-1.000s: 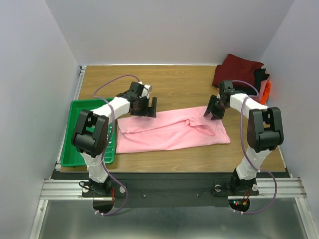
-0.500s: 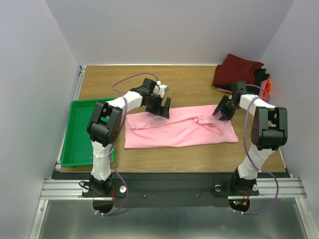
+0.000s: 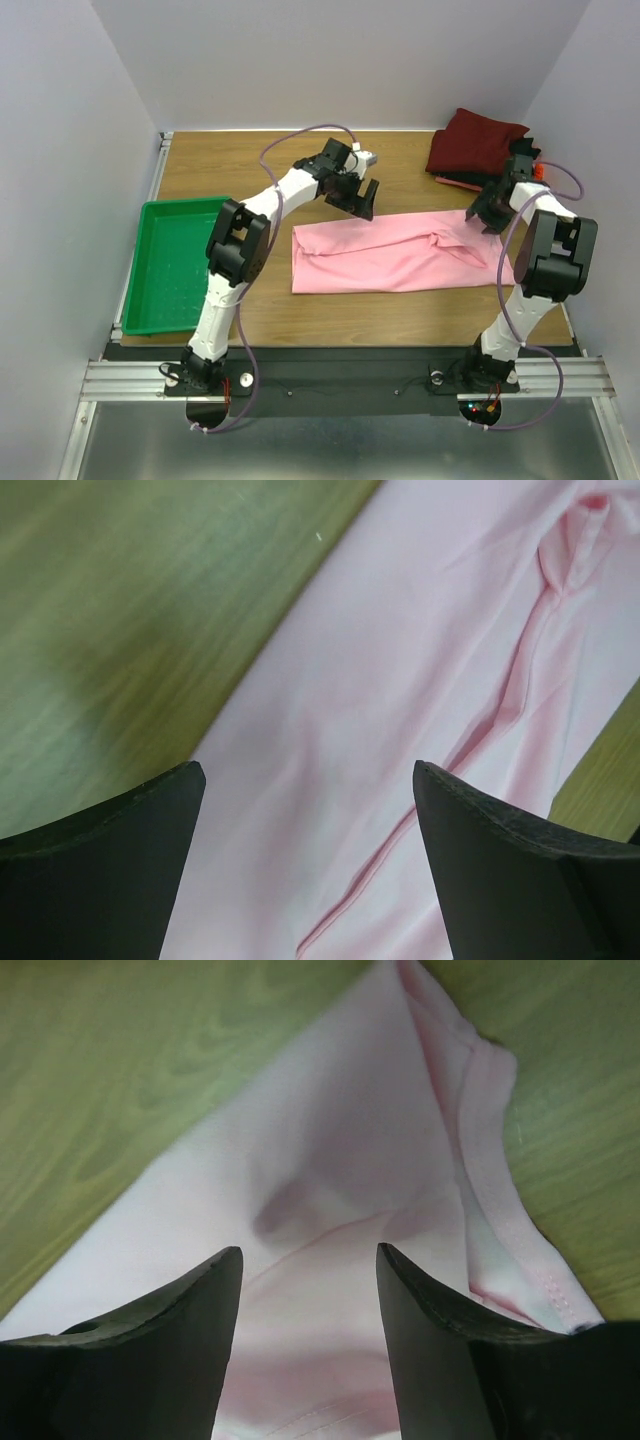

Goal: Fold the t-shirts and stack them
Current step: Fold the tshirt

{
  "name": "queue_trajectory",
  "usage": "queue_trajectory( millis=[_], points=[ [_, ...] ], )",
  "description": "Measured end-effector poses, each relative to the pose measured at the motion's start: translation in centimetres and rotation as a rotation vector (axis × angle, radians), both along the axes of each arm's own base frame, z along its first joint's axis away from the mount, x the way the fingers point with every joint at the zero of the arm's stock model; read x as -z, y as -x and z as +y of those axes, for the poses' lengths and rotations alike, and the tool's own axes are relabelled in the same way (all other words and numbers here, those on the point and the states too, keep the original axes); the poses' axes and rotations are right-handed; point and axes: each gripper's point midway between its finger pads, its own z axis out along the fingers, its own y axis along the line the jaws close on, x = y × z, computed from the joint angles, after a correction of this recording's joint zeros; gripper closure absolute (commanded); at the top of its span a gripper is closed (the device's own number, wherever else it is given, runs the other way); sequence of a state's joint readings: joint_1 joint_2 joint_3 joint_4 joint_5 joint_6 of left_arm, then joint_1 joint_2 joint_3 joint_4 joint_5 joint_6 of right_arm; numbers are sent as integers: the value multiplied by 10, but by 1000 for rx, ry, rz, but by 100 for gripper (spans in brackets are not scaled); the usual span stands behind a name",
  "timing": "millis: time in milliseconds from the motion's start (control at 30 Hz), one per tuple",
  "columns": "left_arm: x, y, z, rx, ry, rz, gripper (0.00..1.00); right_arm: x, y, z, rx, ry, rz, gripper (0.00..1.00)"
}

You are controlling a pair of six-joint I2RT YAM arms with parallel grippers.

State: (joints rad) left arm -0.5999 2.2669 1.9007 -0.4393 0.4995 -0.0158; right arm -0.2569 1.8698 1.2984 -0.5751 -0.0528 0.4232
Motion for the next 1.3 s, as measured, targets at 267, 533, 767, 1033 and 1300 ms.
queue_trajectory(
  millis=[267,533,767,1033,1300],
  points=[
    [-61,-26,75,-324,-72,-135,1,-42,-13,13,-104,45,-104,37],
    [-54,4,152,-511,-180,-115,6,-86,12,108,-277,24,-201,37],
    [-13,37,167,-475,-275,-14,20,-47,54,140,-280,-28,-64,37],
    [2,52,168,-460,-281,37,21,-29,69,122,-187,28,5,37],
    [3,57,167,-461,-269,59,21,-14,63,111,-147,88,26,39]
  ],
)
